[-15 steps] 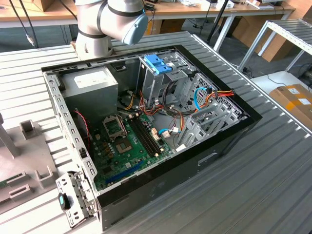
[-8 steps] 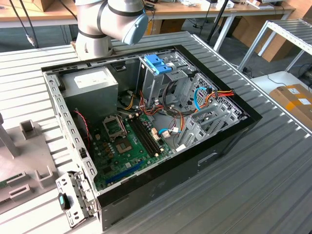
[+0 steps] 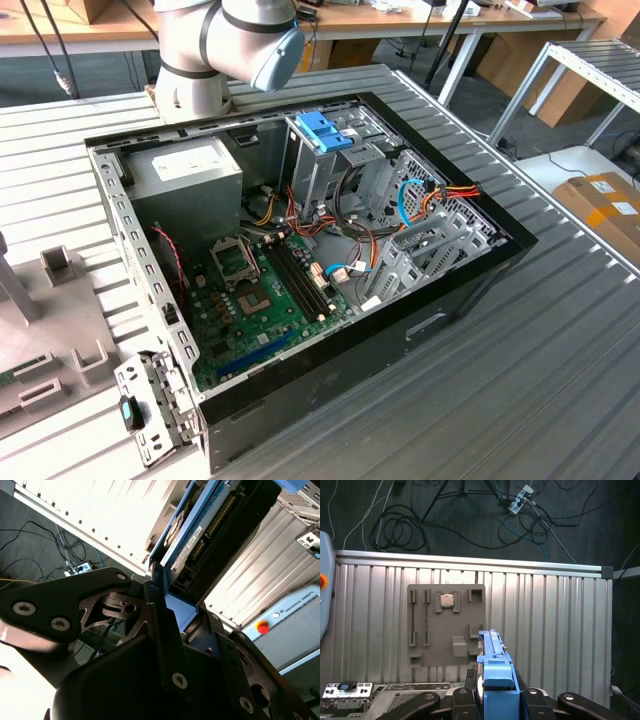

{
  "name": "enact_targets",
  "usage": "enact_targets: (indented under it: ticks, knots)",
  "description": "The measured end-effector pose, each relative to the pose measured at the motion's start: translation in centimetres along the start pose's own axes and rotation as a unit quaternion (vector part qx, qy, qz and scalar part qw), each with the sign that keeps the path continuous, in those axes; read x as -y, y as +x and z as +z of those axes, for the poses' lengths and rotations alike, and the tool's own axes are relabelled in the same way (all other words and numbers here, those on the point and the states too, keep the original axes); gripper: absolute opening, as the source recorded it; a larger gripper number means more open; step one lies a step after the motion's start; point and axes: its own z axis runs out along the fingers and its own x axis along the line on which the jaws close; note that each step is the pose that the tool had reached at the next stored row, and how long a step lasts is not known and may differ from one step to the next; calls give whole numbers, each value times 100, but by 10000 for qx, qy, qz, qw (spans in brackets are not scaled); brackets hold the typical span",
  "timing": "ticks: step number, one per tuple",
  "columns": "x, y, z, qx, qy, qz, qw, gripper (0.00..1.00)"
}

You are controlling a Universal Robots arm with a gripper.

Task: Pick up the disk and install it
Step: 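Pick up the disk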

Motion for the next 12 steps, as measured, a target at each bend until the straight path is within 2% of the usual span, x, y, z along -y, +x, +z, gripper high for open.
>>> enact_targets:
  ticks: [12]
  knots:
    - [102, 28, 9, 0, 0, 0, 10000, 37]
